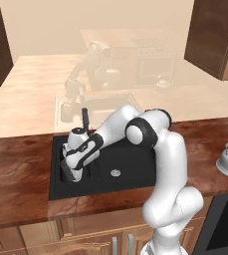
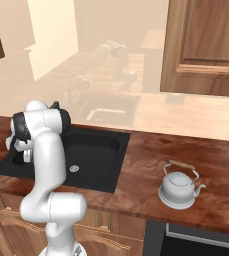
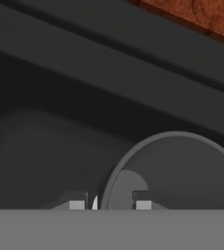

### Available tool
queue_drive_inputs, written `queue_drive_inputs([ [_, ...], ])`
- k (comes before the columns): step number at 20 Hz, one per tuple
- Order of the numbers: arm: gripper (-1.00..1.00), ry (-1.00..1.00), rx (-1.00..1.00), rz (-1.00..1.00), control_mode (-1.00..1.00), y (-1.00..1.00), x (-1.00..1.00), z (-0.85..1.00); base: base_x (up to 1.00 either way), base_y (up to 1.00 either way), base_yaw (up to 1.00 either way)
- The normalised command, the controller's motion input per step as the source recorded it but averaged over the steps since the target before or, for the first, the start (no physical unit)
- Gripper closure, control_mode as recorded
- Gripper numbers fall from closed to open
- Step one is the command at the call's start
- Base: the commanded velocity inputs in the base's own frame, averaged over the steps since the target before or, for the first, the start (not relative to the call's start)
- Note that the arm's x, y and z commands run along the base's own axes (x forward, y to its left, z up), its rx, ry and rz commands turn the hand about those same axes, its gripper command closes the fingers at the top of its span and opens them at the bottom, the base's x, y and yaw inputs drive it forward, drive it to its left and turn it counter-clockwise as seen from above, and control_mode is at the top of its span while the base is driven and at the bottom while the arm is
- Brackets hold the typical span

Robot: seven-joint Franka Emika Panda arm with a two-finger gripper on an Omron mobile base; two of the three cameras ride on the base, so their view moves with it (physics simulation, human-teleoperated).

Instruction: Place the glass cup in the left basin and the kettle in the right basin of the sink.

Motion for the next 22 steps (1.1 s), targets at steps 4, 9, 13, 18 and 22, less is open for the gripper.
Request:
queue_drive_inputs([
  [4, -1.0, 0.0, 0.0, 0.0, -1.0, 0.0, 0.0, 0.0, 0.0, 0.0, 0.0],
  [9, -1.0, -0.02, 0.0, 0.0, -1.0, 0.0, 0.0, 0.15, 0.0, 0.0, 0.0],
  [13, -1.0, -0.03, 0.0, 0.0, -1.0, -0.02, 0.0, 0.35, 0.0, 0.0, 0.0],
  [18, -1.0, 0.0, 0.0, 0.0, -1.0, -0.05, 0.0, 0.43, 0.0, 0.0, 0.0],
  [22, -1.0, 0.0, 0.0, 0.0, -1.0, -0.16, -0.05, 0.45, 0.0, 0.0, 0.0],
])
